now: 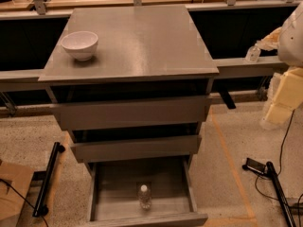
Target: Pick water bottle from bottom drawer and place on counter
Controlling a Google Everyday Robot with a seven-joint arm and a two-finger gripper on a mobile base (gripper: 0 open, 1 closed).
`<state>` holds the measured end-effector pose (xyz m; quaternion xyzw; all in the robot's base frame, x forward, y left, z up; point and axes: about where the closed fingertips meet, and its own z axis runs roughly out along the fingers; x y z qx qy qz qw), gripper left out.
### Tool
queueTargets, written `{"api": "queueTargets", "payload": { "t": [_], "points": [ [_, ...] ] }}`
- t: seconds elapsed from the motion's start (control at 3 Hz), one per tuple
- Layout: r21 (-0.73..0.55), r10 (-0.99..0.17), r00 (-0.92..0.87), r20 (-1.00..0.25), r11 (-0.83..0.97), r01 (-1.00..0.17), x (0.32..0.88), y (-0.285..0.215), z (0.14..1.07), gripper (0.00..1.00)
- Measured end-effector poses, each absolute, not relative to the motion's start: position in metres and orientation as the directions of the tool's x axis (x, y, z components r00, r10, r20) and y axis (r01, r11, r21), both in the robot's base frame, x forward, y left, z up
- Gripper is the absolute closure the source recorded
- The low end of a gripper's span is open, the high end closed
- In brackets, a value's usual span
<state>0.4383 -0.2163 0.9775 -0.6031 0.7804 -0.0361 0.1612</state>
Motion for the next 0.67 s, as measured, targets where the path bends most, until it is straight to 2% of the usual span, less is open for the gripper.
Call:
{"api": "queueTargets", "payload": {
  "t": [0.33, 0.67],
  "points": [
    [-0.255, -0.952, -0.220, -0.210, 0.271, -0.928, 0.438, -0.216, 0.978, 0.00],
    [-0.253, -0.931, -0.230, -0.284, 0.304, -0.919, 0.430, -0.223, 0.961, 0.00]
  ]
}}
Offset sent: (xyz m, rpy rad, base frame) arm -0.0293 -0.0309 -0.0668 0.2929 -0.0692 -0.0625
